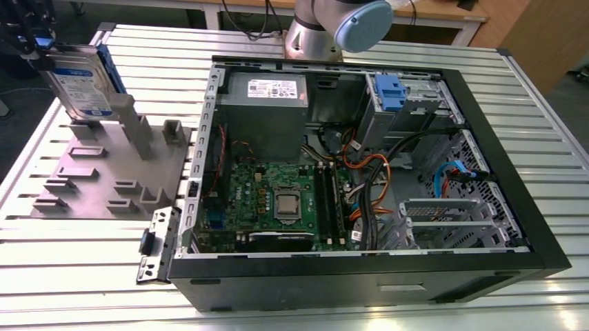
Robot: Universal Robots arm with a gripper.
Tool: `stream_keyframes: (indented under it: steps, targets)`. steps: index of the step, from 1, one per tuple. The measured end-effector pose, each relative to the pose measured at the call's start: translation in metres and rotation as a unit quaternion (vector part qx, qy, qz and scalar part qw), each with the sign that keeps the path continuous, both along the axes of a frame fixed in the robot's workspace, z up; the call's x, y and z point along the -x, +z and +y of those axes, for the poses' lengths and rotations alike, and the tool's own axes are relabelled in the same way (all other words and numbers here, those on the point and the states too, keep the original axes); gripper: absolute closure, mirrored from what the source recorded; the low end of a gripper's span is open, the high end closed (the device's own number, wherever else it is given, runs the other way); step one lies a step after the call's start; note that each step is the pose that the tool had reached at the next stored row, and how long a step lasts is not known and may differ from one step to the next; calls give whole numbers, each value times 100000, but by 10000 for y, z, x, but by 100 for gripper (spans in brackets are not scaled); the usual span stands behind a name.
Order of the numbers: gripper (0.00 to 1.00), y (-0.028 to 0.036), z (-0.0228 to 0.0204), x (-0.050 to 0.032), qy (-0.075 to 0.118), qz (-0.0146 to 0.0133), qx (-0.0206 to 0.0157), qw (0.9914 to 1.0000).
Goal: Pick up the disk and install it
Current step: 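Pick up the disk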
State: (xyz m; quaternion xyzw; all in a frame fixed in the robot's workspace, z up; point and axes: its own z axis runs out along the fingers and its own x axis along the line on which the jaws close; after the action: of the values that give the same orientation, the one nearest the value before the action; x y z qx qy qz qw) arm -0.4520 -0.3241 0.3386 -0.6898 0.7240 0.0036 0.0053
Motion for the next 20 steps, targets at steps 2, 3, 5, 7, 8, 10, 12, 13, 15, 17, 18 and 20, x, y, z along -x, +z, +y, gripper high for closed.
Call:
stream_keyframes:
  steps: [2, 3, 5, 7, 8, 10, 12, 13, 15, 17, 18, 20]
  targets:
    - [64, 4, 0, 0, 1, -3, -1, 100000]
    - [64, 8, 0, 0, 0, 1, 0, 100000]
    - [64, 17, 0, 0, 1, 0, 1, 100000]
    - [64, 26, 0, 0, -1, -5, 0, 100000]
    - [64, 32, 0, 0, 2, 0, 1, 100000]
    - [64, 44, 0, 0, 0, -2, 1, 100000]
    - [64, 56, 0, 0, 0, -4, -1, 100000]
    - [64, 60, 0, 0, 0, -9, -3, 100000]
    - [64, 68, 0, 0, -1, -10, -2, 100000]
    - [64, 79, 0, 0, 2, 2, -6, 100000]
    - [64, 83, 0, 0, 0, -5, -1, 100000]
    - [64, 88, 0, 0, 3, -15, -3, 100000]
